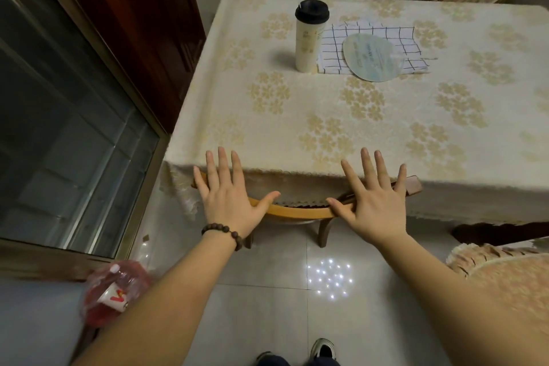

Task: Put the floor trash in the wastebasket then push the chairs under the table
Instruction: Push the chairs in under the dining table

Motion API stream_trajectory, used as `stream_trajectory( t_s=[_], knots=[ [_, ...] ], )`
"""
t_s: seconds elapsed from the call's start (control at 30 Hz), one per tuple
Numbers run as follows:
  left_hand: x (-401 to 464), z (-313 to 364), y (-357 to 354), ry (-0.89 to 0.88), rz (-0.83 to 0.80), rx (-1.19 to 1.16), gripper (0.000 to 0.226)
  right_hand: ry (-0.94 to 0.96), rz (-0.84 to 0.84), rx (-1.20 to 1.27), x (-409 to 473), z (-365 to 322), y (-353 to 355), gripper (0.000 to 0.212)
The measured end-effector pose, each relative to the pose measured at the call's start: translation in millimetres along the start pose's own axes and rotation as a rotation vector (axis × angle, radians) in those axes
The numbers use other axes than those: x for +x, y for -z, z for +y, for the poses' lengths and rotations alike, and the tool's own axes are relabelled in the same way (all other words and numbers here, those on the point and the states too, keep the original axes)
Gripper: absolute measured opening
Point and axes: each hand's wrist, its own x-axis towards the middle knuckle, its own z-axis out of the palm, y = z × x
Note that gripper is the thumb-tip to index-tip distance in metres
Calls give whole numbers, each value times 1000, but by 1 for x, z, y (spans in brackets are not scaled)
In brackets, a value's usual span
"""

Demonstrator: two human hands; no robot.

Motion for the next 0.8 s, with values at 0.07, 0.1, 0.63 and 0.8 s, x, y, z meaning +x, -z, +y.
stream_trajectory(
  t_s=[0.07, 0.1, 0.63, 0.8],
  knots=[
    [5, 0, -3, -2, 0, 15, 116, -6, 0, -11, 1, -1, -5, 81],
    [9, -3, -3, -4, -2, 24, 116, -8, 5, -15, 1, -3, -6, 80],
    [22, -10, 8, 2, -109, 95, 104, -48, -110, 1, 9, -16, 3, 84],
    [-12, 10, 38, -77, -118, -155, 75, -98, -13, 207, -15, -8, 35, 66]
  ],
)
